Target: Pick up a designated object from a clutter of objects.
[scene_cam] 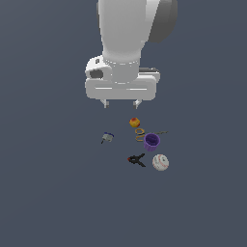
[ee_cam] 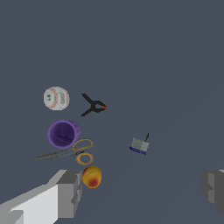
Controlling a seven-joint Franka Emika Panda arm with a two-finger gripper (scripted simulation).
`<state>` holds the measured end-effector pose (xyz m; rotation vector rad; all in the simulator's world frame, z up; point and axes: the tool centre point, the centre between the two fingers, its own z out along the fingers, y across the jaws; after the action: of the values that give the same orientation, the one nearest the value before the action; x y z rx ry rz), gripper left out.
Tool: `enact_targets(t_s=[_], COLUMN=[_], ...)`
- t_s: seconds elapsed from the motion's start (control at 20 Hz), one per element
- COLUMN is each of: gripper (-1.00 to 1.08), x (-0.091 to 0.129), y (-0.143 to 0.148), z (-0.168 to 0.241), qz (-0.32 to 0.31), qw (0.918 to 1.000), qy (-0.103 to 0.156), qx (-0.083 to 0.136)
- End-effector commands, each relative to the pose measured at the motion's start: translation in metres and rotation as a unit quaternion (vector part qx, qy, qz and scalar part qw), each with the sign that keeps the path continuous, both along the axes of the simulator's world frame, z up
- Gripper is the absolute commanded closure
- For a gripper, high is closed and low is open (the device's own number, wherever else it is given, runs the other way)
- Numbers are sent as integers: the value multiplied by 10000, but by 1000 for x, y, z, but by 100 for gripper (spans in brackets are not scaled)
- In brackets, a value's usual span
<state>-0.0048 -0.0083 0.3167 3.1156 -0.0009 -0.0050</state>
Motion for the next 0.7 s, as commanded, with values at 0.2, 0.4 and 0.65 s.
enact_targets(t_s=[0.2,0.4,0.65], gripper=[-92,-92,-92], x=[2,5,5], y=[-7,-20,-22], z=[3,10,11], qz=[17,49,52], qw=[10000,9998,9998], qy=[-48,-143,-151], qx=[-33,-101,-107])
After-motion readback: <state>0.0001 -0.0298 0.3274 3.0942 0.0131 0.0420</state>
